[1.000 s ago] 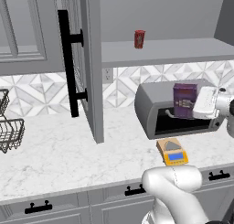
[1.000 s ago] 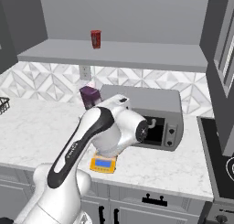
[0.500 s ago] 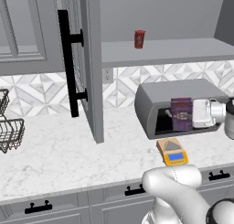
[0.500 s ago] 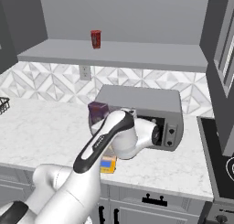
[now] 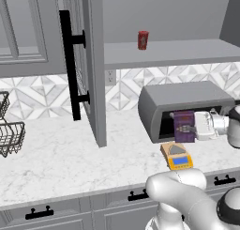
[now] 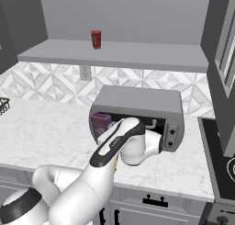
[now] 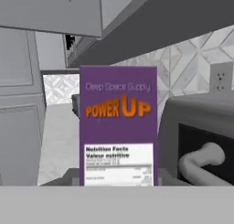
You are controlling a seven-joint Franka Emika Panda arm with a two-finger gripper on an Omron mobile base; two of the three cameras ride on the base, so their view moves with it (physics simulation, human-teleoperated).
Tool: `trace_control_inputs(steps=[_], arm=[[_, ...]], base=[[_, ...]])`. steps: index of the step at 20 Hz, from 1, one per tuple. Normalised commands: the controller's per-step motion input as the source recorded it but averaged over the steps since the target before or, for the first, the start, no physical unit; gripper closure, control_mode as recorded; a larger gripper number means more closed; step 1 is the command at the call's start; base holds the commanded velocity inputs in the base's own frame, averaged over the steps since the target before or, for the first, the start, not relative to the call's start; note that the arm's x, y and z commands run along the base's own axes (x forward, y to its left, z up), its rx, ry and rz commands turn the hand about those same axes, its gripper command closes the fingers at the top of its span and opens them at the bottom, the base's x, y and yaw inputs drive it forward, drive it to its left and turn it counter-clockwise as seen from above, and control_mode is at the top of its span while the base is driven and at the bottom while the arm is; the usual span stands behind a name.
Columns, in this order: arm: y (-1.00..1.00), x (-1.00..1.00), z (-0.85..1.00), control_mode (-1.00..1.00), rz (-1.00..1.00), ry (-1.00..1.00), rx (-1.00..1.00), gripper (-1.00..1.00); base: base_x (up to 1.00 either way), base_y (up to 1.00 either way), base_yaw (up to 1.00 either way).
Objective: Pick the cereal and place it on the digital scale for weighing, and close the cabinet.
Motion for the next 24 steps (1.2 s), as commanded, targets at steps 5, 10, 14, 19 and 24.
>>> trace_control_inputs(steps=[5, 10, 14, 19, 24], arm=[[0.0, 0.23, -0.31, -1.0, 0.07, 0.0, 0.13, 1.0], [0.0, -0.21, -0.29, -1.0, 0.05, 0.1, 0.02, 1.0], [-0.01, -0.45, -0.24, -1.0, 0.04, 0.14, 0.01, 1.0], [0.0, -0.09, -0.38, -1.0, 0.01, 0.09, 0.07, 1.0], [0.02, 0.36, -0.35, -1.0, 0.0, 0.02, 0.07, 1.0]], base=[[0.0, 0.0, 0.0], [0.0, 0.0, 0.0], [0.0, 0.0, 0.0], [0.0, 0.0, 0.0], [0.0, 0.0, 0.0]])
